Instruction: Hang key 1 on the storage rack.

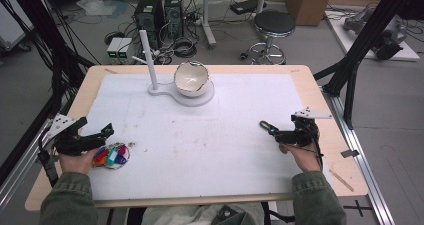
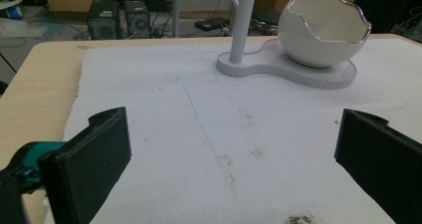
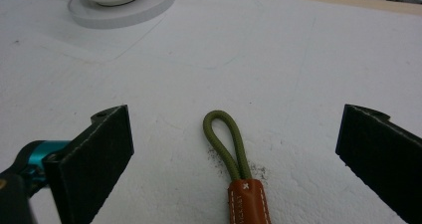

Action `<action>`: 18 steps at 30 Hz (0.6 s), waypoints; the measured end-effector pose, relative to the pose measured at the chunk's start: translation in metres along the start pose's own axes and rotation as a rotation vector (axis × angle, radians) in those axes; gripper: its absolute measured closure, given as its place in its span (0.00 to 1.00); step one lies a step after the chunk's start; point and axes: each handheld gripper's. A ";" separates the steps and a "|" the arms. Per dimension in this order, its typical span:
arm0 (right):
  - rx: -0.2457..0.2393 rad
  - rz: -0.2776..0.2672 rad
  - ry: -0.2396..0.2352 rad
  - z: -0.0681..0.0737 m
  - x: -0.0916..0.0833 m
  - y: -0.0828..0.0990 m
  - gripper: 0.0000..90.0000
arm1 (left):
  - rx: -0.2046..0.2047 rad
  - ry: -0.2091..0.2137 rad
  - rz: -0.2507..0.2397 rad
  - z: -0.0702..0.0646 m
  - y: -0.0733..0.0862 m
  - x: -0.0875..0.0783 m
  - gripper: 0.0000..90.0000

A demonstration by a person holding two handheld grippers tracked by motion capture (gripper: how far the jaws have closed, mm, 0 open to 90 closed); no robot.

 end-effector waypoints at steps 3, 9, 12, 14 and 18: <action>0.001 0.012 0.001 -0.001 0.001 0.000 0.01 | -0.003 0.001 0.003 0.000 0.000 0.001 0.02; 0.008 0.055 0.011 -0.007 0.003 0.002 0.01 | 0.004 0.003 0.012 -0.001 0.000 0.002 0.02; 0.015 0.071 0.008 -0.009 0.004 0.002 0.01 | 0.010 0.005 0.014 -0.001 0.000 0.002 0.02; 0.025 0.109 0.000 -0.012 0.007 0.004 0.01 | 0.010 0.005 0.016 -0.001 0.000 0.002 0.02; 0.019 0.155 -0.010 -0.014 0.011 0.005 0.01 | 0.010 0.005 0.018 -0.001 0.000 0.003 0.02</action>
Point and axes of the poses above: each handheld gripper's, and its own axes: x roughly forward along the jaws, y roughly out of its underside, z roughly to its left, and after that the axes turned 9 degrees about -y, right-handed
